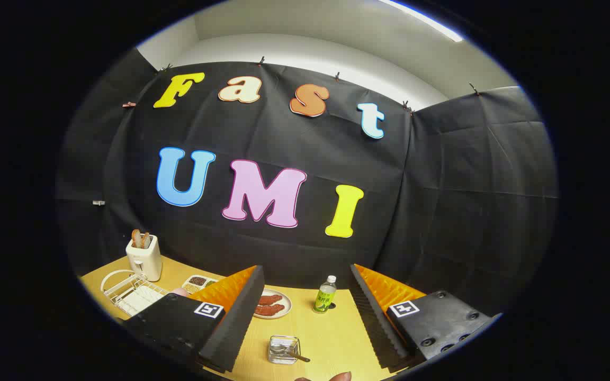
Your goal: Take the plate from the dish rack, then take the spoon from the basket and place it into the plate.
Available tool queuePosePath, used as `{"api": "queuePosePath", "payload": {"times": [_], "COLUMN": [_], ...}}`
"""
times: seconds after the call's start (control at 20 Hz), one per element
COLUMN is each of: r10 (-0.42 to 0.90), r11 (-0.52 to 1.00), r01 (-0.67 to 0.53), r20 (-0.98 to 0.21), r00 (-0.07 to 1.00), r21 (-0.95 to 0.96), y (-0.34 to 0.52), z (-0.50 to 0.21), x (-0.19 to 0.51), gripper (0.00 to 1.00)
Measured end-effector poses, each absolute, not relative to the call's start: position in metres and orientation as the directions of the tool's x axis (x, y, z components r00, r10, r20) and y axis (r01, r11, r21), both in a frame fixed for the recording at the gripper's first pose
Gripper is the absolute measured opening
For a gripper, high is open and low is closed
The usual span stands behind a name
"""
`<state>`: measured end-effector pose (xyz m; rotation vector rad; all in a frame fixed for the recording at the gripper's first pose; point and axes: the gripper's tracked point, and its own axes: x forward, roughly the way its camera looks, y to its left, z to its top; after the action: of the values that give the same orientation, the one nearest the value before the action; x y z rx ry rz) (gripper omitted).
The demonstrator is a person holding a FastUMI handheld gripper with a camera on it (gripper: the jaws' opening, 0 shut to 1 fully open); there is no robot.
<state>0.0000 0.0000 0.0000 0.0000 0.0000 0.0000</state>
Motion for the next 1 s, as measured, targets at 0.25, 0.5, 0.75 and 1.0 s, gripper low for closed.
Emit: {"api": "queuePosePath", "payload": {"times": [0.25, 0.5, 0.75, 1.0], "r10": [-0.006, -0.005, 0.003, 0.004], "r11": [1.0, 1.0, 1.0, 1.0], "r01": [0.006, 0.005, -0.003, -0.004], "r20": [-0.009, -0.019, -0.026, -0.026], "r00": [1.0, 1.0, 1.0, 1.0], "r21": [0.005, 0.014, 0.013, 0.014], "y": [0.0, 0.003, 0.008, 0.016], "z": [-0.004, -0.008, -0.01, -0.008], "x": [0.002, 0.005, 0.006, 0.007], "gripper": [0.97, 0.97, 0.97, 0.97]}}
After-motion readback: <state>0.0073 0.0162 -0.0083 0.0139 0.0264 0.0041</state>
